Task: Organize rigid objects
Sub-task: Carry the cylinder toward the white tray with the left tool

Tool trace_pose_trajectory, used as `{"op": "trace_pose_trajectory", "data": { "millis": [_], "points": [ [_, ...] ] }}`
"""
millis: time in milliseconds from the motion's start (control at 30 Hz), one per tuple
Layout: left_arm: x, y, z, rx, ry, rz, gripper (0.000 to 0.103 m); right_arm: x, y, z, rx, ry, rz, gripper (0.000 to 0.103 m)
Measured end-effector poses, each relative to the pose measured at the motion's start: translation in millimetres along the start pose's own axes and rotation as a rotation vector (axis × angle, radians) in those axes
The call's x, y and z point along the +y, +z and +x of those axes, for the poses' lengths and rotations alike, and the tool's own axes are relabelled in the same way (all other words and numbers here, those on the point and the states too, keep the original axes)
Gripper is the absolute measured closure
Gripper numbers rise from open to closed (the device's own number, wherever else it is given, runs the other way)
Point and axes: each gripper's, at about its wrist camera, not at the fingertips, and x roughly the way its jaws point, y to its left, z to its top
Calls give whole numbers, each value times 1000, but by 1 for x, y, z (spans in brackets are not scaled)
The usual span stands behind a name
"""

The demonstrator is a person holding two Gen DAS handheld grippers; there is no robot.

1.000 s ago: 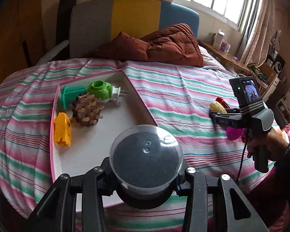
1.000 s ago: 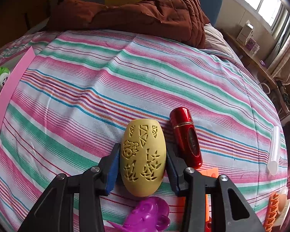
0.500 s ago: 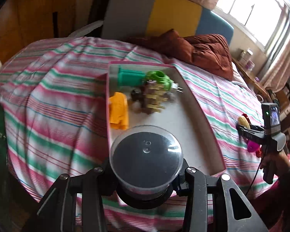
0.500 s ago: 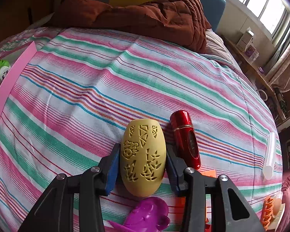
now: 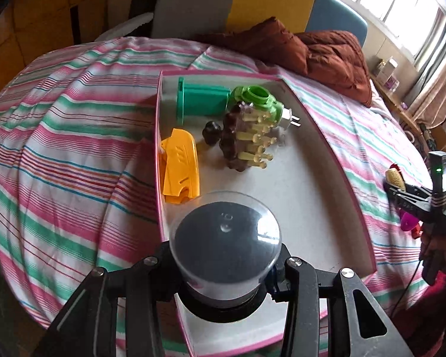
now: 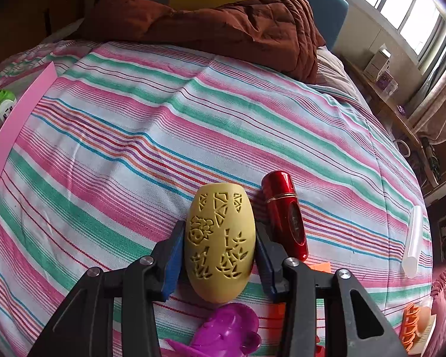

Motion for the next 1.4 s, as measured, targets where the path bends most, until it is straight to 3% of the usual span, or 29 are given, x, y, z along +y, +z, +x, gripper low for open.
{"op": "trace_pose_trajectory", "data": {
  "millis": [300, 500, 867, 1067, 1167, 1267, 1400],
  "points": [
    [3, 10, -9, -86, 82, 15, 47, -1, -1, -1, 0, -2, -1, 59],
    [0, 13, -7, -156, 251, 83, 47, 0, -1, -1, -3, -10, -7, 59],
    [30, 10, -40, -222, 222, -69, 46, 1, 0, -1, -4, -15, -10, 59],
    [29, -17, -68, -244, 148, -69, 46, 2, -1, -1, -6, -22, -15, 59],
    [22, -33, -75, -207, 67, -41, 52, 2, -1, -1, -7, -26, -19, 59],
    [4, -42, -70, -164, 31, 16, 56, 3, 0, -1, -7, -28, -21, 59],
    [-8, -40, -48, -85, -44, 7, 62, 5, 0, -1, -10, -40, -29, 59]
  ]
}}
